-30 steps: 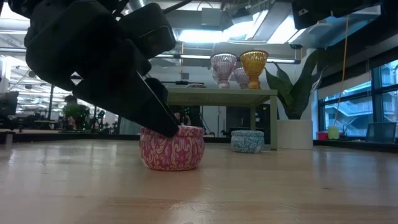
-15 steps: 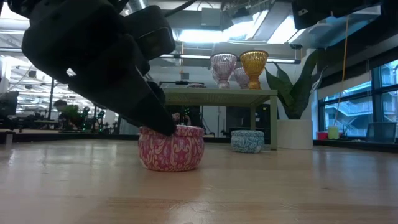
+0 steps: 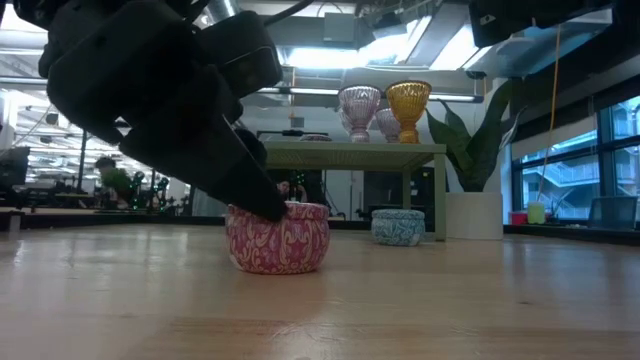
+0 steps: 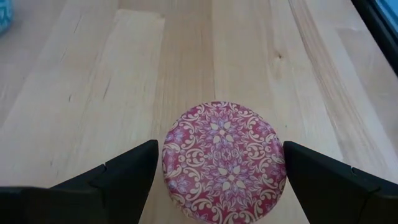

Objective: Pick & Place candle stick holders
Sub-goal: Put the red scented candle on the shelf

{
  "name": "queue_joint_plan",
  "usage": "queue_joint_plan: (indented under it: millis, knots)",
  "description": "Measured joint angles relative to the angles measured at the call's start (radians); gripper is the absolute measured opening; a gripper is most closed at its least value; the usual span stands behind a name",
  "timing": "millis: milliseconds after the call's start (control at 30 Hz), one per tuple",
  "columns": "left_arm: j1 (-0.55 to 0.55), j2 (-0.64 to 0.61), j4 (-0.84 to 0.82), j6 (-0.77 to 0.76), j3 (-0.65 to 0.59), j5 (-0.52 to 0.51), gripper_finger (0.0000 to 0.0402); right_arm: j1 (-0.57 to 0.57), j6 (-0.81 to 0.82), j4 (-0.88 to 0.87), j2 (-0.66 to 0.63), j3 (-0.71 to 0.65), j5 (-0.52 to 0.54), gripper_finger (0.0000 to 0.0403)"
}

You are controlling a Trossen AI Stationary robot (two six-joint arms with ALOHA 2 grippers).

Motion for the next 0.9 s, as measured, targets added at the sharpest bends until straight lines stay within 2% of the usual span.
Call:
queue_joint_plan:
  millis: [167,333,500,900]
  knots:
    - [-0.005,0.000,-0.011,0.086,0.000,-0.001,0.0338,0.000,0.000,0.000,0.000,0.000,0.000,0.0007]
    - [-0.006,0.000,-0.042,0.090,0.000,-0.002,0.0338,0.000,0.000,0.000,0.000,0.000,0.000,0.0007]
    - [-0.006,0.021,-0.003,0.115,0.000,-0.005,0.0337,0.000,0.000,0.000,0.000,0.000,0.000,0.0007]
    - [0.015,0.025,0.019,0.143,0.000,-0.005,0.0303,0.000,0.000,0.000,0.000,0.000,0.000,0.0007]
